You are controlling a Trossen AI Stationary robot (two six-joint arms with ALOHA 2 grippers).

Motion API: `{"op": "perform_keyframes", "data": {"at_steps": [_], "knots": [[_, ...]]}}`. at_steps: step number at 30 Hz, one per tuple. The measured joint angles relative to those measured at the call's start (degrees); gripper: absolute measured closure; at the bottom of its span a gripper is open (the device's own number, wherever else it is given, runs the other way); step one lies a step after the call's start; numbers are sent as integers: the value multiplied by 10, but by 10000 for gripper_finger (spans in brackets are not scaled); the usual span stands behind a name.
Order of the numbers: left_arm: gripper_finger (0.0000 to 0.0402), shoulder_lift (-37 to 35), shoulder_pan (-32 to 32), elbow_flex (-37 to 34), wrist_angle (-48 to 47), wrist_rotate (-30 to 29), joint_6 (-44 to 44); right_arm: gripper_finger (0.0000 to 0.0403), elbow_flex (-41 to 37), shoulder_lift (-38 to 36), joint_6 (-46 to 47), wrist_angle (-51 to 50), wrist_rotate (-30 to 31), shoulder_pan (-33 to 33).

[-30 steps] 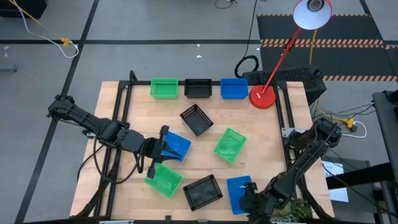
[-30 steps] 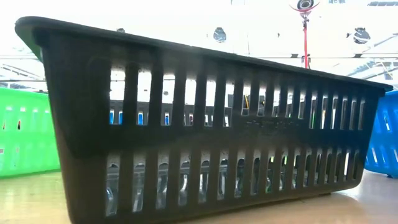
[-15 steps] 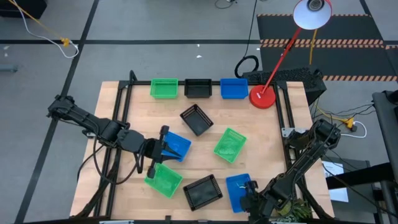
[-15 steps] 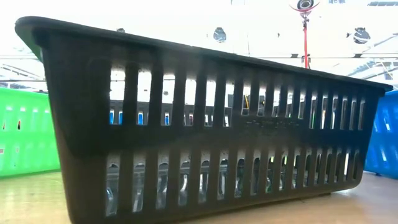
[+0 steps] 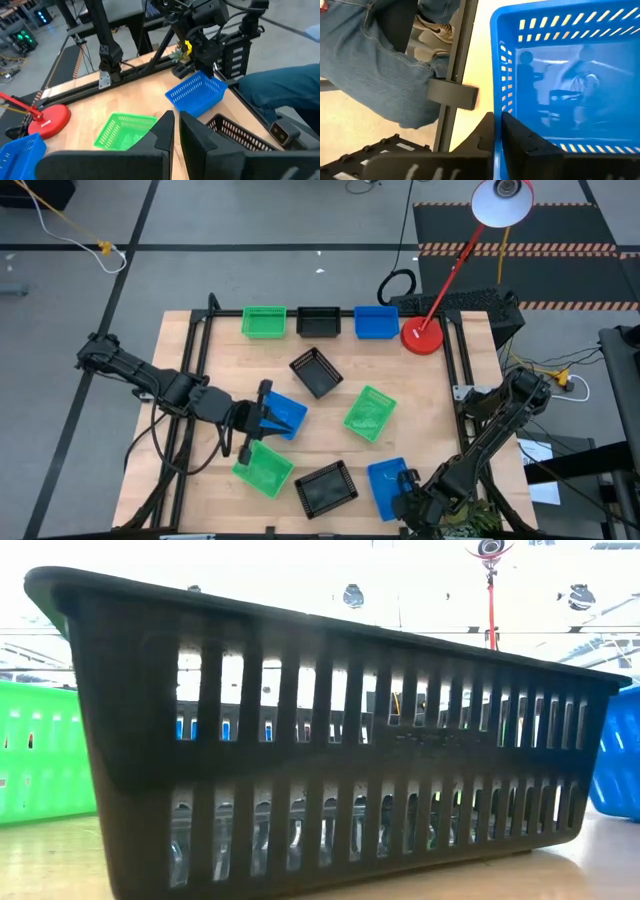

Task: Stack baskets by color
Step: Stack the bottom blue bin on the top blue bin

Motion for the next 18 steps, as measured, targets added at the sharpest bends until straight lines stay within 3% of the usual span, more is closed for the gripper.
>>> {"op": "perform_keyframes", "data": {"at_steps": [5,18], "knots": [[371,4,7,0,26,-1,0,399,21,-40,-2,-71,29,8],[371,24,41,0,52,-3,18,402,87,-114,-179,-249,201,41]]}}
